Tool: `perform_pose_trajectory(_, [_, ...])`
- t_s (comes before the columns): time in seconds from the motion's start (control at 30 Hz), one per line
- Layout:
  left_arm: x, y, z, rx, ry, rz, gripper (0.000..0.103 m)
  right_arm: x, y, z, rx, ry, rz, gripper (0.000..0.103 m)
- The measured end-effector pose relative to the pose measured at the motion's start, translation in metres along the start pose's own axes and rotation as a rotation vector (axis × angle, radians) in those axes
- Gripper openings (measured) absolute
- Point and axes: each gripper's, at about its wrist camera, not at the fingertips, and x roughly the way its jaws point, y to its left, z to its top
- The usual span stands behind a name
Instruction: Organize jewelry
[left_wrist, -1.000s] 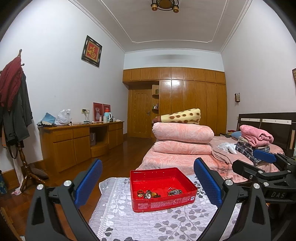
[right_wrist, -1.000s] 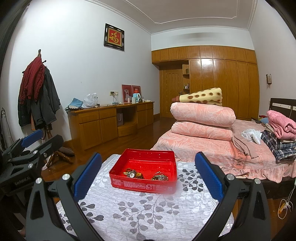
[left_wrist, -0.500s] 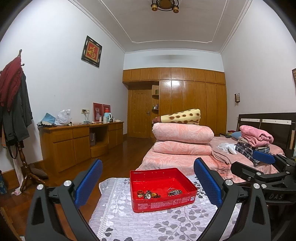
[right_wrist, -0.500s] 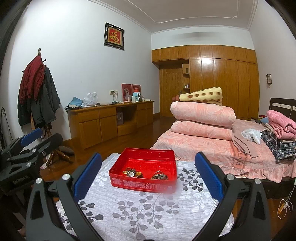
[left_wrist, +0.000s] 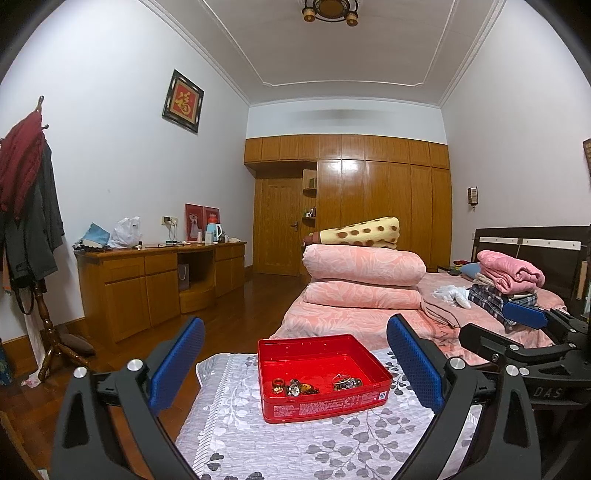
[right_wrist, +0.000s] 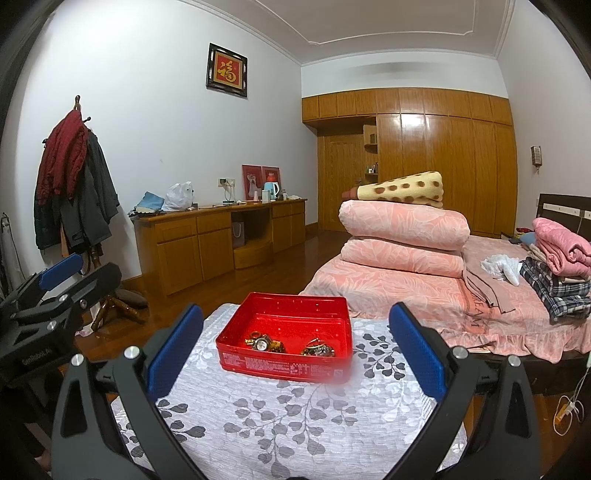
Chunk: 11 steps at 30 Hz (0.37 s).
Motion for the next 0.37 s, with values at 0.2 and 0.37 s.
perform_pose_trajectory(0.2, [0.0013,-0.0002,0.0005,-0.002,0.003,0.001,0.097,0.0001,0.0001,0.0004,0.001,0.0,-0.001,0.098])
perform_pose_trajectory(0.37, [0.0019,-0.0009,-0.0001,-0.005,0.004,0.001,0.097,-0.0003,-0.0004,-0.0003,0.0,0.0,-0.004,0.098])
